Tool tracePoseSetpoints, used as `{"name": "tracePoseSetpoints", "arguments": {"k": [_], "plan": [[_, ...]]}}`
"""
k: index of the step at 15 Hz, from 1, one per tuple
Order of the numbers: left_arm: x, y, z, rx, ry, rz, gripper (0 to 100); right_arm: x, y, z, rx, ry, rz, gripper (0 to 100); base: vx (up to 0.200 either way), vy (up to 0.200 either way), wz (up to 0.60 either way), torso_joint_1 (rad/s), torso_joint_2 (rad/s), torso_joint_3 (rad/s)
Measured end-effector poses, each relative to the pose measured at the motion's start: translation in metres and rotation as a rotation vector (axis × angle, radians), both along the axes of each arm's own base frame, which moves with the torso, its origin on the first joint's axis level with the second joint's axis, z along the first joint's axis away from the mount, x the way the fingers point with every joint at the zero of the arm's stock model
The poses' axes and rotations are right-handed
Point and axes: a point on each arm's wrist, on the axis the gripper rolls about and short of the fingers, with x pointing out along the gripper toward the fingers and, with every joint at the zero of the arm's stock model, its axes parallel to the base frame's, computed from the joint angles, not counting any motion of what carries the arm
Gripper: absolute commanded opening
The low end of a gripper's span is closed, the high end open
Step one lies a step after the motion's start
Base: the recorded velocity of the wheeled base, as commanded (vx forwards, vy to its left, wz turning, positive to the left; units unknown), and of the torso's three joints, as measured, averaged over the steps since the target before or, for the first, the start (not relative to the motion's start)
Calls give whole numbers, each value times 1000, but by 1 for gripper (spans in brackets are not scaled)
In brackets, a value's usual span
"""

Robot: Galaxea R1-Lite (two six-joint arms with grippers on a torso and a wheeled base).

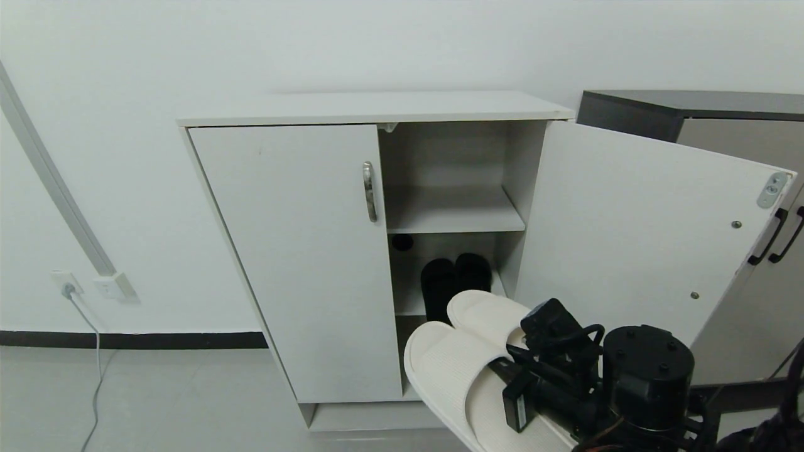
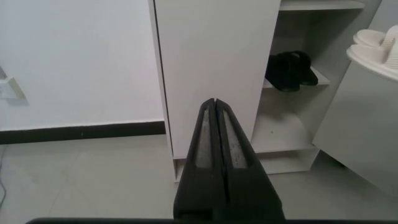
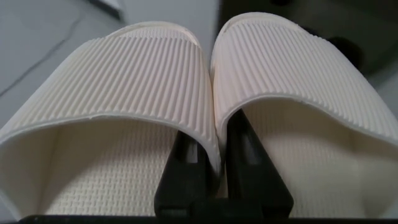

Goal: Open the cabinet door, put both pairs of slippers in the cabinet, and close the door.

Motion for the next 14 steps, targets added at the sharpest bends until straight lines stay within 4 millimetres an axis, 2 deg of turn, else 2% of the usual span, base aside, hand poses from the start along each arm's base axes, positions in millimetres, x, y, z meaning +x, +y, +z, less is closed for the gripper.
{"name": "tracePoseSetpoints", "arguments": {"k": [4, 7, 10, 14], "plan": [[0, 0, 0, 1, 0, 0, 0, 23, 37, -10, -18, 23, -326, 0, 0, 0, 0, 0, 0, 0], [0, 0, 0, 1, 0, -1, 0, 41, 64, -7, -39, 81, -508, 0, 0, 0, 0, 0, 0, 0], [0, 0, 0, 1, 0, 0, 0, 59, 85, 20, 19, 59, -613, 0, 0, 0, 0, 0, 0, 0], [0, 0, 0, 1, 0, 0, 0, 86, 90, 54, 54, -22, -645, 0, 0, 0, 0, 0, 0, 0]]}}
